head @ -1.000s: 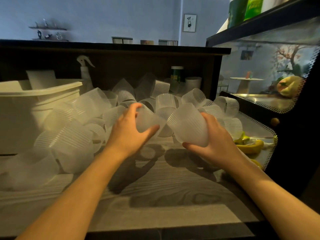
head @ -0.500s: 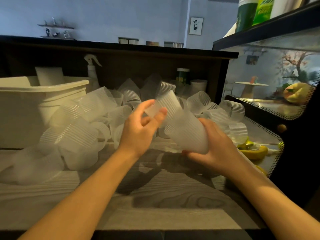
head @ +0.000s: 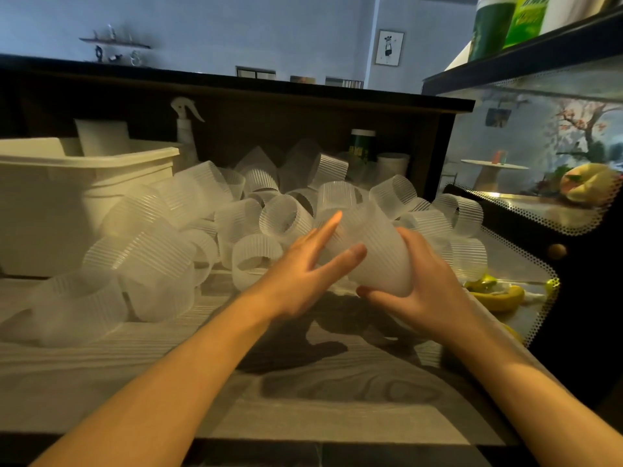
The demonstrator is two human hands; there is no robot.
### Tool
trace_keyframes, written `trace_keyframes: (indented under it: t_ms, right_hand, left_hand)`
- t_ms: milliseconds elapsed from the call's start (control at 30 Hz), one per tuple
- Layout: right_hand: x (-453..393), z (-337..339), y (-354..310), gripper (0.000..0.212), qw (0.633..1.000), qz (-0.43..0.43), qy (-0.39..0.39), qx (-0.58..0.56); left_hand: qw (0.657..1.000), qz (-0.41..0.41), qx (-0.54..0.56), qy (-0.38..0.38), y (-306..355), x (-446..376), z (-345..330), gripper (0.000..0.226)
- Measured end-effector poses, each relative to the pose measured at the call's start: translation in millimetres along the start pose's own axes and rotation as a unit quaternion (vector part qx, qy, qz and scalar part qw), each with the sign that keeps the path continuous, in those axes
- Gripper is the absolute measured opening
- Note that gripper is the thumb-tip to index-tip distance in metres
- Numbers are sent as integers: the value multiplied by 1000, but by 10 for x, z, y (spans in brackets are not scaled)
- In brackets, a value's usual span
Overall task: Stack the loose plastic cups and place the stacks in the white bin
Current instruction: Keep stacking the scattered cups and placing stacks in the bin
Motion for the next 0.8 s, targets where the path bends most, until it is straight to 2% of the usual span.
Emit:
trace_keyframes:
  t_ms: [67,133,267,333,433,533,633,800]
  right_hand:
    - [0,13,22,90,1000,-4,2,-3]
    - [-6,25,41,89,1000,-14,9,1]
    - [6,71,81,86,999,-44,31,8]
    - [11,97,107,86,997,-62,40,2]
    - [16,94,127,86,996,-75,39,-9]
    - [14,75,133,87,996,-78,31,-15]
    - [12,64,152,87,996,-82,33,-19]
    - [-17,47,166,87,997,-78,28,-8]
  left_hand:
    - [999,-25,-16,40,42,-21,56,91]
    - [990,-52,-36,123,71,-51,185,85]
    - [944,-54,-147,291,-22,-195,508,69]
    - [924,-20,-237,300,-71,-331,605,77]
    - [896,37,-375,234,-154,-571,670,97]
    - [848,25,-478,229,-190,-715,651,95]
    - [831,-5,-483,276,-197,-745,605,79]
    - [844,-70,-414,334,-96,-664,646,75]
Point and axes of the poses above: each hand's wrist, its own x-axis away from the middle knuckle, its own z-axis out of the back of the hand, y = z × x, the point moved 5 cm from there along -x, towards the middle knuckle, and after that the axes turned 15 degrees about z, right-handed, at the moved point
